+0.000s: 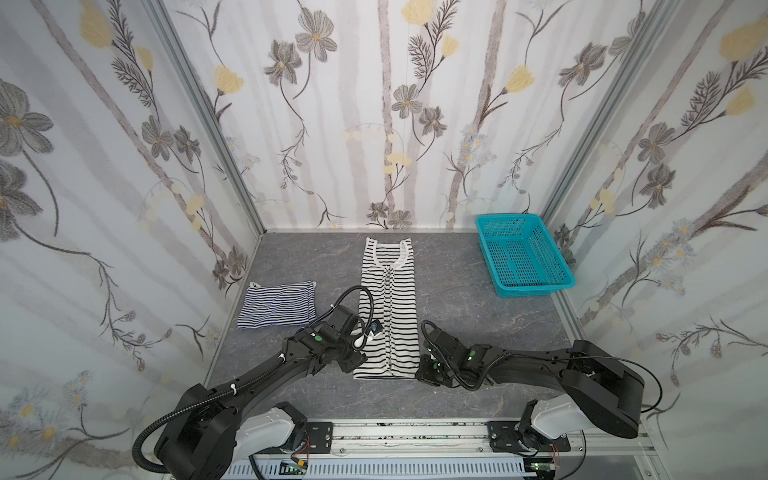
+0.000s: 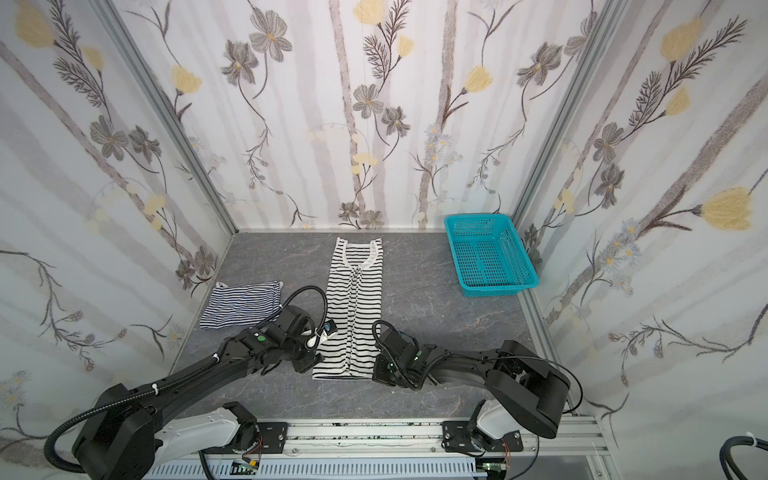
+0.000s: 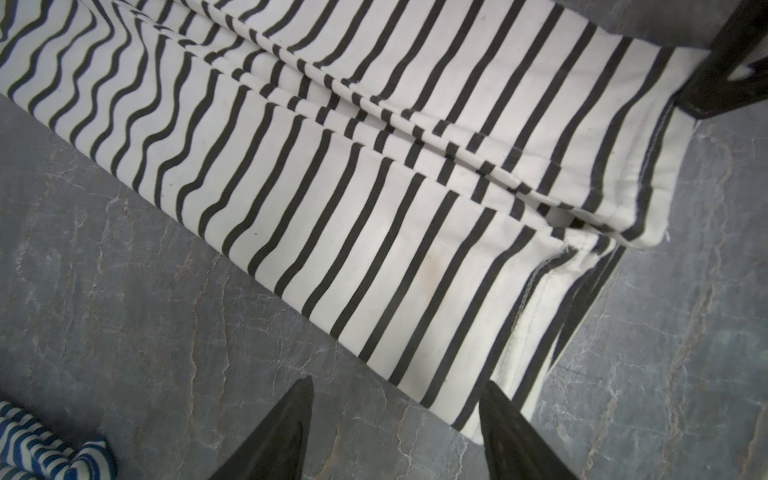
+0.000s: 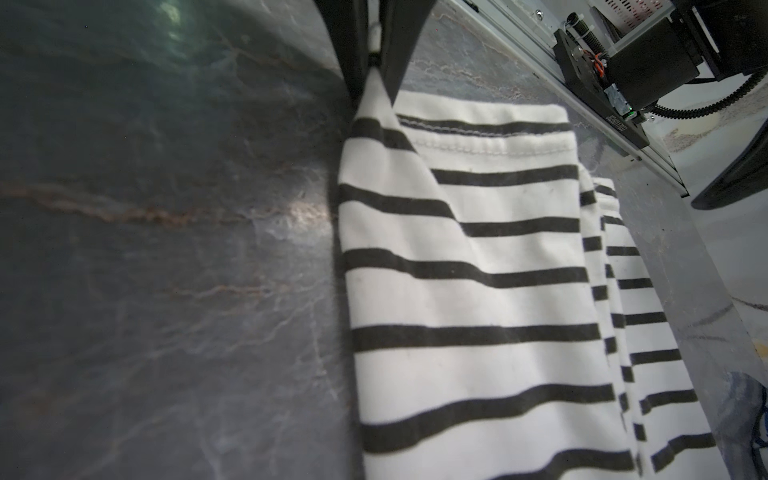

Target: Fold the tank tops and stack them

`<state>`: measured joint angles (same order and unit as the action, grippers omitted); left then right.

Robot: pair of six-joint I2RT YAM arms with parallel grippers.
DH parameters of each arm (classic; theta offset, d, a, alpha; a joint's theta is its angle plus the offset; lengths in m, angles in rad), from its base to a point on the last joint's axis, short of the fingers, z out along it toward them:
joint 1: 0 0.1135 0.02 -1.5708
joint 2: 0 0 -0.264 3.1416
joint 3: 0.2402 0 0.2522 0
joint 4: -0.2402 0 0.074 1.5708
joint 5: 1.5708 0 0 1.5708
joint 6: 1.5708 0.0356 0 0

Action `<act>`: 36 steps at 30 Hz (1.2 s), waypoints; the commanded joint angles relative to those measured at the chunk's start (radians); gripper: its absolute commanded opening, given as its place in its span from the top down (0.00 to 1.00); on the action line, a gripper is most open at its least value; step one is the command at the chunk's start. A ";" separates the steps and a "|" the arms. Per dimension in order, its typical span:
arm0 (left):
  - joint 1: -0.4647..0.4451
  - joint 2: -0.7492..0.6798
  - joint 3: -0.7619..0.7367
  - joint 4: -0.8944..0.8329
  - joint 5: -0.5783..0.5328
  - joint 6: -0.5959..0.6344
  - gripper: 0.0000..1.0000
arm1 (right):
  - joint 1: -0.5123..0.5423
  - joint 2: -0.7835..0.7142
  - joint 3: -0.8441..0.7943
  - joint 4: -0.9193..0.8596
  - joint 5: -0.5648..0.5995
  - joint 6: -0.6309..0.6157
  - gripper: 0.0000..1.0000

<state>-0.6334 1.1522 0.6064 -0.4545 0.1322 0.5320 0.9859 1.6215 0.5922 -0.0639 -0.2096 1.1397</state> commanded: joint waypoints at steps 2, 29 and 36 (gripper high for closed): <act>-0.034 0.001 -0.018 -0.027 0.014 0.032 0.34 | -0.001 0.005 0.042 -0.032 0.036 -0.035 1.00; -0.111 0.099 -0.042 -0.039 0.016 0.101 0.54 | -0.016 -0.019 0.096 -0.093 0.076 -0.083 1.00; -0.139 0.134 -0.045 -0.039 -0.009 0.103 0.52 | -0.018 -0.019 0.092 -0.082 0.073 -0.081 1.00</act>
<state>-0.7666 1.2648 0.5571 -0.4847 0.1337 0.6216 0.9680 1.6054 0.6857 -0.1795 -0.1471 1.0538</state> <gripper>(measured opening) 0.482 0.049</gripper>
